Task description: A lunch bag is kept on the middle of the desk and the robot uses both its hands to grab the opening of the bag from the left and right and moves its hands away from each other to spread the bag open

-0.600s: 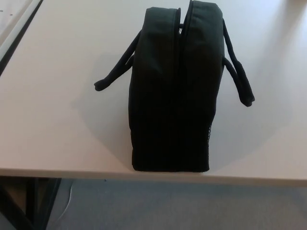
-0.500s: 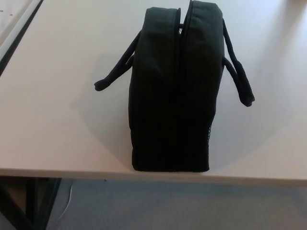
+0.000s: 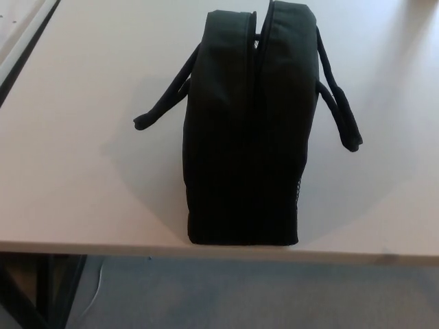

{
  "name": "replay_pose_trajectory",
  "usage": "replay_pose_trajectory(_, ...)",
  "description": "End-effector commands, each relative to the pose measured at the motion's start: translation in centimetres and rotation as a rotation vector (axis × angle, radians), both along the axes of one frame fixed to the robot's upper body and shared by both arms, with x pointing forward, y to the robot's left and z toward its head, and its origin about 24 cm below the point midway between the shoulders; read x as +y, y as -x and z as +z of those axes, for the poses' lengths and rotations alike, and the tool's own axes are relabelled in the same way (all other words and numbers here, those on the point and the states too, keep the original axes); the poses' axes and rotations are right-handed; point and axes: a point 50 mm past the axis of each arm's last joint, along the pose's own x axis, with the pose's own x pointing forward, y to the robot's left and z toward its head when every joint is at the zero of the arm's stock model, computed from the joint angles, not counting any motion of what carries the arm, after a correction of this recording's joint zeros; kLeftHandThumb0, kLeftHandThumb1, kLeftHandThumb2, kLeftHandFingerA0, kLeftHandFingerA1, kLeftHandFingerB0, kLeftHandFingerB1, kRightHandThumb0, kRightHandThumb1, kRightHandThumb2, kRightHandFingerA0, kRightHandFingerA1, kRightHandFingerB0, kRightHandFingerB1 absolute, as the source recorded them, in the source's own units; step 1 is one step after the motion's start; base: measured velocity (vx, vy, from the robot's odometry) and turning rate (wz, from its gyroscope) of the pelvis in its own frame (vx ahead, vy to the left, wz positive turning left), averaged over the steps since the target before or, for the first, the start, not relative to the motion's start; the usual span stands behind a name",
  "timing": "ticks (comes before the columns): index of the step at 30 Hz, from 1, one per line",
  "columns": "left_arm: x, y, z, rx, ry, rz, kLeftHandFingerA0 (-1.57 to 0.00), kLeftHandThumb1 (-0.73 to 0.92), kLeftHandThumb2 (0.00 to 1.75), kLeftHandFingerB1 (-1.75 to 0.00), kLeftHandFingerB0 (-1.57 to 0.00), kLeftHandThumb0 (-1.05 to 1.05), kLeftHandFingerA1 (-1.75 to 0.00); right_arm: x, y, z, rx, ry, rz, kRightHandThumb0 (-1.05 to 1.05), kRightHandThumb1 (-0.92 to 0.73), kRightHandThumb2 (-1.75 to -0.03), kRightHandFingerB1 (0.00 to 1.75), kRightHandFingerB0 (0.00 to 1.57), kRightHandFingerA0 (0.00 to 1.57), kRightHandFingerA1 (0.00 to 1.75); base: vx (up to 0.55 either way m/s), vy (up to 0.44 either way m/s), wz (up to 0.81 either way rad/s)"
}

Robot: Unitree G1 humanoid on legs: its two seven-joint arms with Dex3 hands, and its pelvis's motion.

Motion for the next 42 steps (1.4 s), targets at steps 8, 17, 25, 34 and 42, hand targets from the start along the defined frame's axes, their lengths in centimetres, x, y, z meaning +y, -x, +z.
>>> replay_pose_trajectory(8, 0.6, -9.7, 18.1, -0.768, -0.41, -0.159, -0.4, 0.43, 0.53, -0.32, -0.29, -0.16, -0.36, -0.1, -8.7, 18.0, -0.522, 0.526, 0.154, -0.31, -0.38, -0.56, 0.33, 0.17, 0.73, 0.62, 0.0, 0.0, 0.0)
replay_pose_trajectory(17, -2.6, -14.8, 21.7, -0.828, -0.66, -0.29, -0.43, 0.39, 0.51, -0.31, -0.3, -0.16, -0.37, 2.5, -12.0, 21.0, -0.491, 0.692, 0.26, -0.36, -0.44, -0.53, 0.28, 0.17, 0.55, 0.45, 0.0, 0.0, 0.0)
replay_pose_trajectory(25, -5.9, -18.3, 19.8, -0.616, -1.034, -0.489, -0.46, 0.39, 0.56, -0.39, -0.37, -0.2, -0.38, 4.2, -15.7, 19.2, -0.302, 1.003, 0.446, -0.53, -0.4, -0.66, 0.36, 0.19, 0.32, 0.42, 0.0, 0.0, 0.0)
replay_pose_trajectory(34, -9.7, -22.3, 16.5, -0.739, -1.381, -0.606, -0.33, 0.56, 0.6, -0.33, -0.34, -0.02, -0.33, 8.6, -18.6, 18.1, -0.225, 1.327, 0.624, -0.5, -0.54, -0.57, 0.38, 0.56, 0.95, 0.99, 0.0, 0.0, 0.0)
replay_pose_trajectory(42, -15.4, -24.6, 17.6, -0.928, -1.487, -0.664, -0.29, 0.51, 0.61, -0.38, -0.46, -0.04, -0.36, 12.8, -19.7, 13.1, -0.211, 1.55, 0.842, -0.61, -0.47, -0.63, 0.42, 0.56, 0.83, 1.07, 0.0, 0.0, 0.0)
